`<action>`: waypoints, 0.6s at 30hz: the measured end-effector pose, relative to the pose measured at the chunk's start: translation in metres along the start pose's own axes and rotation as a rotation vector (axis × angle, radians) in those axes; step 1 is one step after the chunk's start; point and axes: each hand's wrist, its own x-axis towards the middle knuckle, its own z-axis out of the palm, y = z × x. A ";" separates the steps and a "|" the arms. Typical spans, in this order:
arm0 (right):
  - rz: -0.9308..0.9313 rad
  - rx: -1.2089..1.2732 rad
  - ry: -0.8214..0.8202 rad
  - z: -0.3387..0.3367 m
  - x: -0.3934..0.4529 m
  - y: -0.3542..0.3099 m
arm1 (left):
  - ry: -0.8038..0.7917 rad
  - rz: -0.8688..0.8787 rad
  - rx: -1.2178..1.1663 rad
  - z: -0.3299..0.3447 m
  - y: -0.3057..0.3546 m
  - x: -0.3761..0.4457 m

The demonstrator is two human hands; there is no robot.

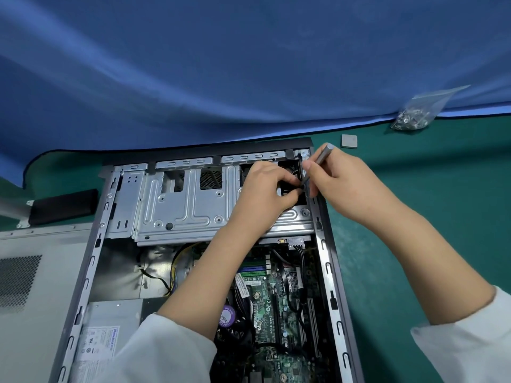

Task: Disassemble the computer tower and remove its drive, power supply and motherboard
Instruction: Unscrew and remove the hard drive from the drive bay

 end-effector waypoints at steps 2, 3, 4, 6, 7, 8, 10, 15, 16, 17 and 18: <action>-0.008 -0.012 -0.002 0.000 0.000 -0.002 | 0.001 -0.003 -0.002 0.000 0.000 0.000; -0.009 -0.015 -0.007 0.000 0.000 -0.003 | 0.001 -0.006 -0.004 -0.001 0.000 0.000; -0.009 -0.018 -0.017 -0.001 0.000 -0.004 | 0.001 -0.011 -0.007 -0.001 0.000 0.000; 0.002 -0.022 -0.036 -0.002 0.000 -0.005 | -0.003 -0.018 -0.012 -0.001 0.001 -0.001; 0.011 -0.017 -0.038 -0.002 0.001 -0.007 | -0.007 -0.019 -0.015 -0.001 0.001 -0.001; 0.021 -0.005 -0.036 -0.003 0.001 -0.008 | -0.012 -0.020 -0.017 -0.001 0.001 0.000; 0.037 0.000 -0.037 -0.004 0.003 -0.011 | -0.025 -0.022 -0.015 -0.002 0.001 0.001; 0.073 -0.065 -0.086 -0.008 0.010 -0.015 | -0.049 -0.022 0.008 -0.004 0.001 0.003; 0.078 -0.077 -0.106 -0.010 0.011 -0.016 | -0.056 -0.023 0.016 -0.004 0.002 0.004; 0.074 -0.098 -0.117 -0.013 0.013 -0.017 | -0.067 -0.024 0.028 -0.005 0.003 0.005; 0.063 -0.124 -0.118 -0.017 0.015 -0.018 | -0.082 -0.025 0.047 -0.006 0.004 0.007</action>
